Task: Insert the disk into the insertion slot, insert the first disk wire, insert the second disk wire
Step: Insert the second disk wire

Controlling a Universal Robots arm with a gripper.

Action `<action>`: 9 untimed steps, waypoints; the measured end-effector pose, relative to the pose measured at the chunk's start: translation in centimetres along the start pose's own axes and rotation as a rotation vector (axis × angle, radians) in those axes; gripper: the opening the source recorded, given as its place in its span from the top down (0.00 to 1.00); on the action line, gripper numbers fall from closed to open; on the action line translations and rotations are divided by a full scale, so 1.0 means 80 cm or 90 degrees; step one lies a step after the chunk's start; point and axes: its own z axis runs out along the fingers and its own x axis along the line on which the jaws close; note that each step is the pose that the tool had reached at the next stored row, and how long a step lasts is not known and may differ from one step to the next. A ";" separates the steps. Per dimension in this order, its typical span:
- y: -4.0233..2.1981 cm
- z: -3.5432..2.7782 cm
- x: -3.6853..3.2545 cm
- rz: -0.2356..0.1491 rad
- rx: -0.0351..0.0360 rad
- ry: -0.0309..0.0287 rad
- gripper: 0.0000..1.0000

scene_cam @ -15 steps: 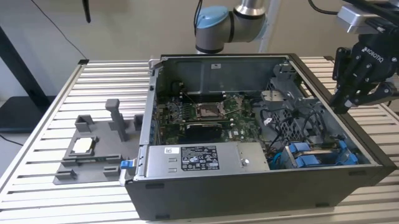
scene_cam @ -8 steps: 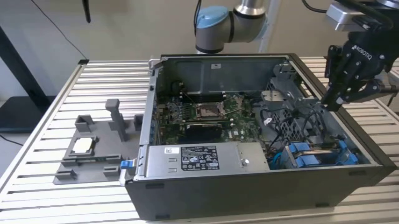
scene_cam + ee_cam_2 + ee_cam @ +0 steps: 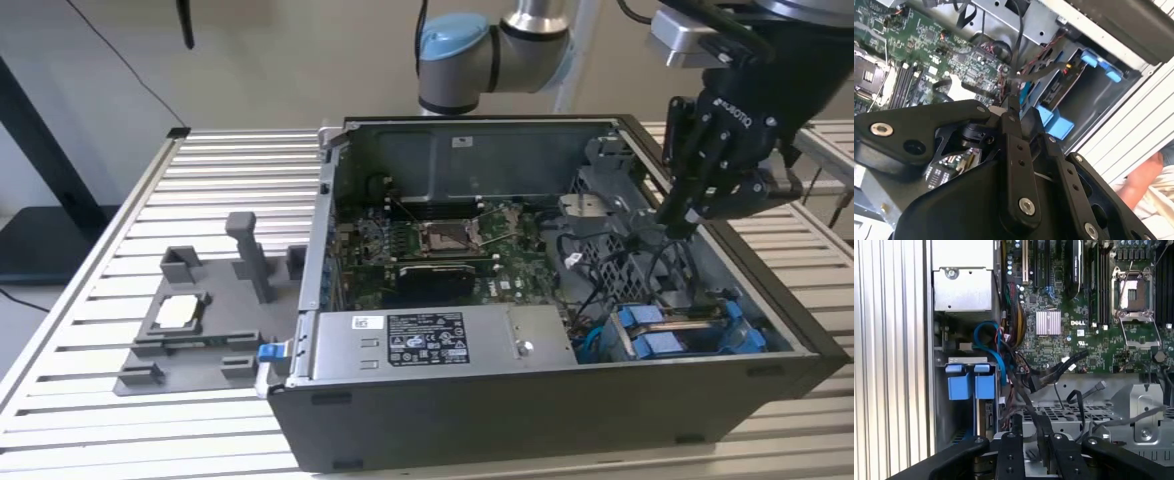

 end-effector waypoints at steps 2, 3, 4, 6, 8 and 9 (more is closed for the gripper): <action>0.0095 0.0004 -0.0004 0.000 0.0025 -0.0001 0.73; 0.0143 0.0006 -0.0006 0.000 0.0037 -0.0001 0.73; 0.0184 0.0007 -0.0009 0.000 0.0048 -0.0001 0.73; 0.0264 0.0013 -0.0018 0.000 0.0072 -0.0002 0.73; 0.0354 0.0022 -0.0036 0.000 0.0122 -0.0003 0.73; 0.0387 0.0029 -0.0048 0.000 0.0188 -0.0002 0.73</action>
